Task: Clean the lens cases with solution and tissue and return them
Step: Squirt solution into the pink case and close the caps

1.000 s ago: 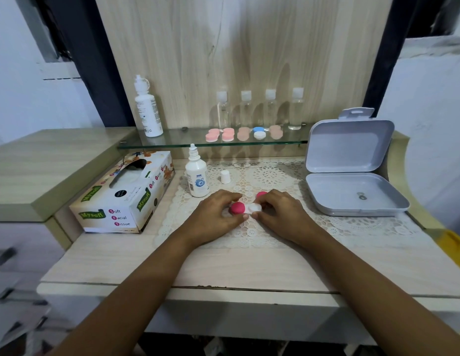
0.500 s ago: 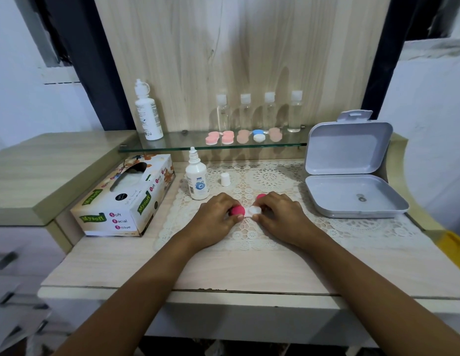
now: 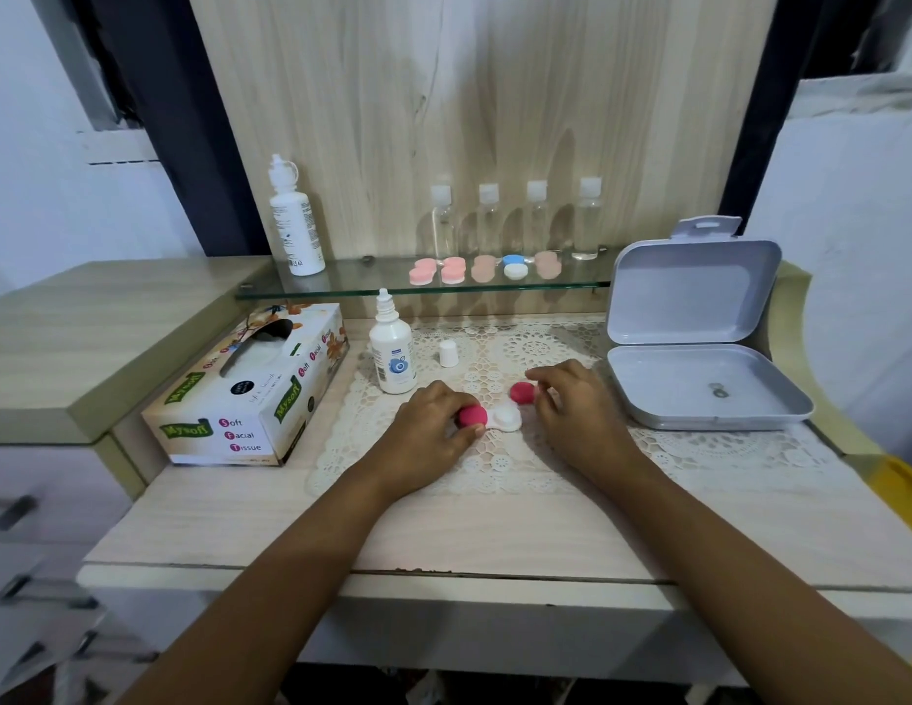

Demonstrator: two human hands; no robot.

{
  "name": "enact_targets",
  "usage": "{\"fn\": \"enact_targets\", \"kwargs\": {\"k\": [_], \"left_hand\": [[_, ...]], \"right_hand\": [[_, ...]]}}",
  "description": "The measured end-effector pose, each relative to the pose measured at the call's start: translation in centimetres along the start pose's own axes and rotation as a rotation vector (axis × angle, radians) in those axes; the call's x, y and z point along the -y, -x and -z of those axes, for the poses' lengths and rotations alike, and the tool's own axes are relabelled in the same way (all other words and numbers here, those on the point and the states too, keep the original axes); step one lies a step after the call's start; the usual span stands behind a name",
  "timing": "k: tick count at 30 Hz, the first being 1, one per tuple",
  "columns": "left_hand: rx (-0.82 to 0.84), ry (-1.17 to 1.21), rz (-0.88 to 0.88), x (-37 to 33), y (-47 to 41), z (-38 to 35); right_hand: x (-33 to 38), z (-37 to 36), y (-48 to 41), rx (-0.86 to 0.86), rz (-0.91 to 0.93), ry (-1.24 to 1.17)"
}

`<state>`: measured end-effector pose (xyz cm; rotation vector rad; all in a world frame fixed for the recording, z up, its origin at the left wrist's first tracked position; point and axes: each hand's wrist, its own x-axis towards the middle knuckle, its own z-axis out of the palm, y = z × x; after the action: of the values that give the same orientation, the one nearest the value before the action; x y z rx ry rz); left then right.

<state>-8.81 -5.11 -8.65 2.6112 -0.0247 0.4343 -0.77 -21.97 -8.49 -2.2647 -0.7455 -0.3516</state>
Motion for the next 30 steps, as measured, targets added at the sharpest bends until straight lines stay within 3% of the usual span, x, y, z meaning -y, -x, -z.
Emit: {"fn": "enact_targets", "kwargs": {"k": [6, 17, 21, 30], "left_hand": [[-0.033, 0.005, 0.0, 0.0, 0.3, -0.1], [-0.042, 0.012, 0.007, -0.1, 0.3, 0.0], [-0.038, 0.009, 0.0, -0.1, 0.2, 0.0], [-0.049, 0.032, -0.025, 0.0, 0.2, 0.0]], "right_hand": [[-0.2, -0.2, 0.2, 0.157, -0.019, 0.236], [-0.1, 0.1, 0.1, 0.063, -0.017, 0.007], [0.8, 0.7, 0.5, 0.15, 0.034, -0.131], [1.0, 0.8, 1.0, 0.214, 0.128, -0.075]]}}
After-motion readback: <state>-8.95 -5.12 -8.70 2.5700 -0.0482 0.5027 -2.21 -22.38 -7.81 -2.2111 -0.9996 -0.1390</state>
